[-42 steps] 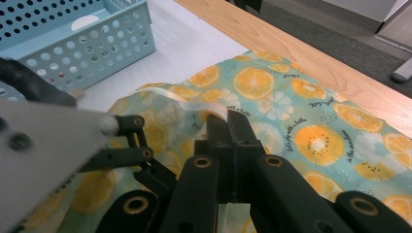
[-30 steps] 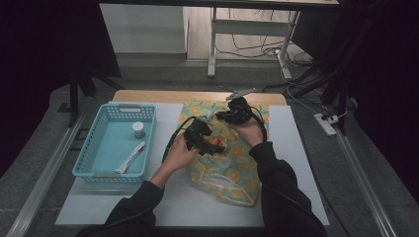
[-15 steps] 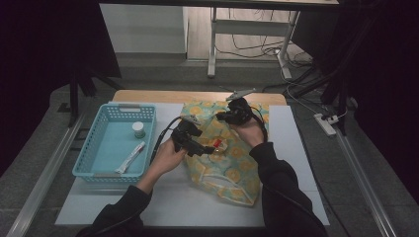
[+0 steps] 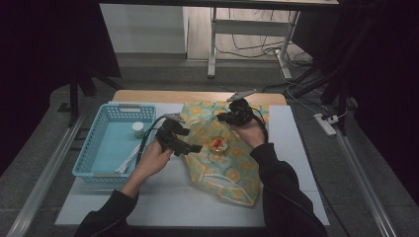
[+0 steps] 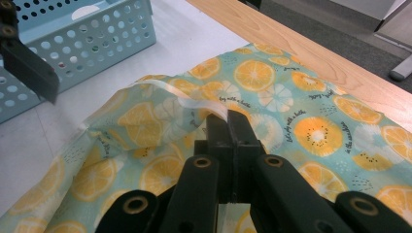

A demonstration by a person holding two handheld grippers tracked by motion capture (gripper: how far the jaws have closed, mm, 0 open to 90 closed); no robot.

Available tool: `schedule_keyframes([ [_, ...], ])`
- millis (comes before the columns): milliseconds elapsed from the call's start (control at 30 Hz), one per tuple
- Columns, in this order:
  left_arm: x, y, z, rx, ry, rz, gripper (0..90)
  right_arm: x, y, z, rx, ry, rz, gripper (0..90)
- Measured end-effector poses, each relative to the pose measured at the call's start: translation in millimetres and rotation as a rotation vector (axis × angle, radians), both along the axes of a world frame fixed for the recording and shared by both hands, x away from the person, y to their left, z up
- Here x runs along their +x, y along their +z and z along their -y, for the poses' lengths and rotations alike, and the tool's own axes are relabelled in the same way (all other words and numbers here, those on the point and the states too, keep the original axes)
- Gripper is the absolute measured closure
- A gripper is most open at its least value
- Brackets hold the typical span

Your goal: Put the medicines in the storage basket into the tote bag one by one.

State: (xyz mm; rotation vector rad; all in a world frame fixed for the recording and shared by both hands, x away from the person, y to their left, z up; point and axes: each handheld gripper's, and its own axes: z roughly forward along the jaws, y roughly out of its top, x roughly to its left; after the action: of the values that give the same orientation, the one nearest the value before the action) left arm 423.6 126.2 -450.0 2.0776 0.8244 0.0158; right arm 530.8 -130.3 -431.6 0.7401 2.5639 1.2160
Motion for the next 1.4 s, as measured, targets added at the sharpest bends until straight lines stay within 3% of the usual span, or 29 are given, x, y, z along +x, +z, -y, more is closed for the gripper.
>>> schedule_keyframes([
  [200,-9.0,2.2,-20.1,-0.014,0.035,0.011,1.5,-0.6,-0.6,-1.7,0.0,0.003,-0.001,90.0],
  [433,-20.4,3.1,-45.2,0.013,0.087,0.023,1.7,-1.8,-1.2,-2.3,-0.001,0.003,0.0,90.0],
  [633,-31.3,2.5,-71.0,0.034,0.163,0.039,1.4,-2.0,-2.6,-0.9,-0.003,0.0,-0.002,90.0],
  [933,-44.1,4.4,-106.9,0.071,0.267,0.033,1.0,-3.0,-2.1,-0.8,-0.005,-0.007,-0.002,90.0],
  [1067,-48.1,2.4,-120.5,0.115,0.32,0.026,0.9,-3.7,-1.5,-1.3,-0.008,-0.005,0.0,90.0],
  [1400,-48.6,-12.2,-150.7,0.162,0.384,-0.012,0.1,-3.9,-3.5,-2.9,-0.014,0.0,0.001,90.0],
])
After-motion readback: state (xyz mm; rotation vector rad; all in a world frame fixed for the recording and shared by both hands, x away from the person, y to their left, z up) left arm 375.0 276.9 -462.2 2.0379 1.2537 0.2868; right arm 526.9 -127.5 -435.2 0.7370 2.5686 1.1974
